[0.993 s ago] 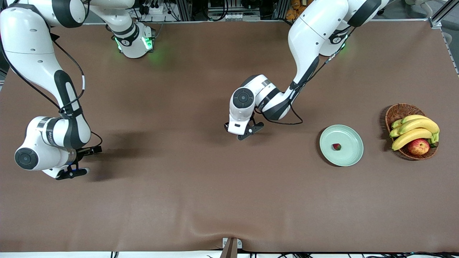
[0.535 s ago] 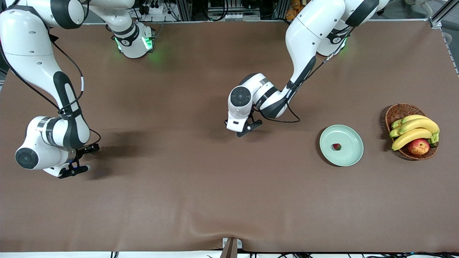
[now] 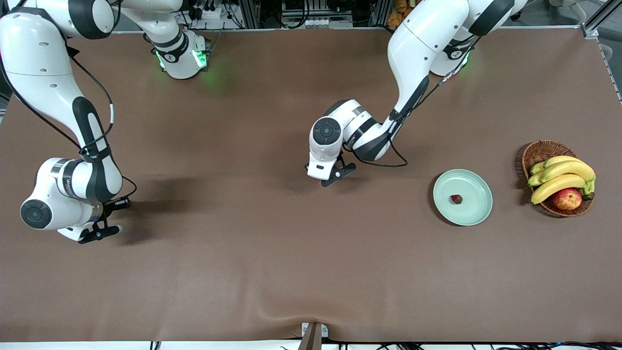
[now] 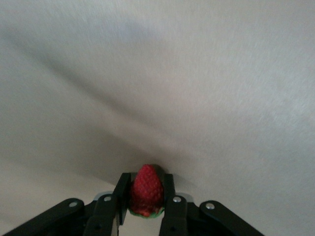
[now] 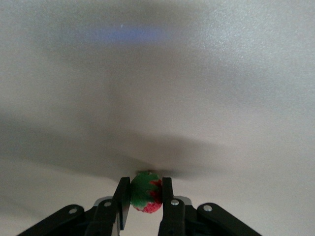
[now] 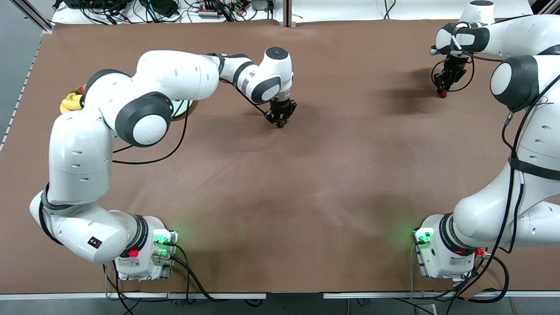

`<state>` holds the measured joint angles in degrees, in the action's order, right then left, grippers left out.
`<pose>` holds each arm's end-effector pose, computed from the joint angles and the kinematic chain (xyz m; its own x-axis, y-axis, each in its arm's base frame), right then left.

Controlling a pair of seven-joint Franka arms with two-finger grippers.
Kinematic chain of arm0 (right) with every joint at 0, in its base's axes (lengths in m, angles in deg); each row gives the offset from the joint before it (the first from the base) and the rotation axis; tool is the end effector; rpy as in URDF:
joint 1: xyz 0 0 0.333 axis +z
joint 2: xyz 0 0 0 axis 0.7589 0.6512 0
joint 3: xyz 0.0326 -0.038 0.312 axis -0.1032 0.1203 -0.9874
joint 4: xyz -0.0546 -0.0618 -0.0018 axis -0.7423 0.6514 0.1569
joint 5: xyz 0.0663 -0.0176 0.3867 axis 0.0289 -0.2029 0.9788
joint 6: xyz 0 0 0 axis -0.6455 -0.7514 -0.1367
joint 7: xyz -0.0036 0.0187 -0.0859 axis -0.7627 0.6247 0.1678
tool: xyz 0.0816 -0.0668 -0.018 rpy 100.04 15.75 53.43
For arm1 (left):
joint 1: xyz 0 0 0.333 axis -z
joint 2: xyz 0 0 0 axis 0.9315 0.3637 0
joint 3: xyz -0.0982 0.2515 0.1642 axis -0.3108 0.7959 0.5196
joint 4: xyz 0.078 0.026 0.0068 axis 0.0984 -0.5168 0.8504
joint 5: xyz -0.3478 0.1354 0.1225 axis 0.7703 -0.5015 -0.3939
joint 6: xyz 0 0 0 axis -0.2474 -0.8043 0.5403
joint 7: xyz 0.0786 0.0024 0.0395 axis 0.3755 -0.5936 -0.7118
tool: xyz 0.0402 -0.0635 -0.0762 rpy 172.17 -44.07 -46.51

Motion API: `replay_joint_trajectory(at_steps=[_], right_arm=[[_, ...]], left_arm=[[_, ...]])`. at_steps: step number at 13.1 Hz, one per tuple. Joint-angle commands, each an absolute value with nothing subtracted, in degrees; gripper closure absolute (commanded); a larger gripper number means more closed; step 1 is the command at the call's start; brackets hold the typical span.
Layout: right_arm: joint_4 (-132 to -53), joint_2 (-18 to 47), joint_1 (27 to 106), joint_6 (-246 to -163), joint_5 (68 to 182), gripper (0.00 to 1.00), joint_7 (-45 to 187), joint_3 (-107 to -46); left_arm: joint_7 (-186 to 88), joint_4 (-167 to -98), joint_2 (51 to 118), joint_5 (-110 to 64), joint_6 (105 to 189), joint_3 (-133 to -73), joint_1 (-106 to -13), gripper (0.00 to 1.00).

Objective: Collect all strawberries into plate
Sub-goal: 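Drop the strawberry on the plate with the left gripper while the right sets one down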

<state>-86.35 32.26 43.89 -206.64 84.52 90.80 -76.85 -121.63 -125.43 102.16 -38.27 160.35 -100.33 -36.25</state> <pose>0.6473 -0.1191 0.1817 0.9098 0.2834 -0.3033 0.2899 -0.9567 -0.0242 0.4720 -0.4925 0.1844 0.8551 0.5046 -0.1187 0.5025 -0.8632 -0.0495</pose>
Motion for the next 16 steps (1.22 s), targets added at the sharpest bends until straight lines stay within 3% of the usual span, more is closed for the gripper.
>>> replay_joint_trajectory(at_steps=[1,7,11,13,16], right_arm=[[-86.0,32.5,43.7,-207.5,84.1,0.99,91.3,-77.5],[-79.3,30.1,51.1,-203.0,86.7,1.00,81.0,-78.4],[-79.5,28.1,61.4,-196.6,106.9,1.00,60.7,-78.4],[-79.8,28.5,67.2,-196.5,115.3,1.00,53.9,-78.4],[-79.7,29.7,74.7,-200.2,121.2,1.00,49.0,-78.4]], left_arm=[[-121.2,-125.9,95.9,-39.8,153.5,-100.4,-40.8,1.00],[-98.0,-126.2,88.6,-39.7,140.3,-100.4,-56.8,1.00],[-80.0,-127.4,89.9,-39.9,140.8,-100.3,-67.8,1.00],[-73.0,-127.6,90.9,-41.9,141.5,-100.3,-72.1,1.00],[-67.5,-131.4,91.3,-43.0,147.4,-100.3,-75.8,0.91]])
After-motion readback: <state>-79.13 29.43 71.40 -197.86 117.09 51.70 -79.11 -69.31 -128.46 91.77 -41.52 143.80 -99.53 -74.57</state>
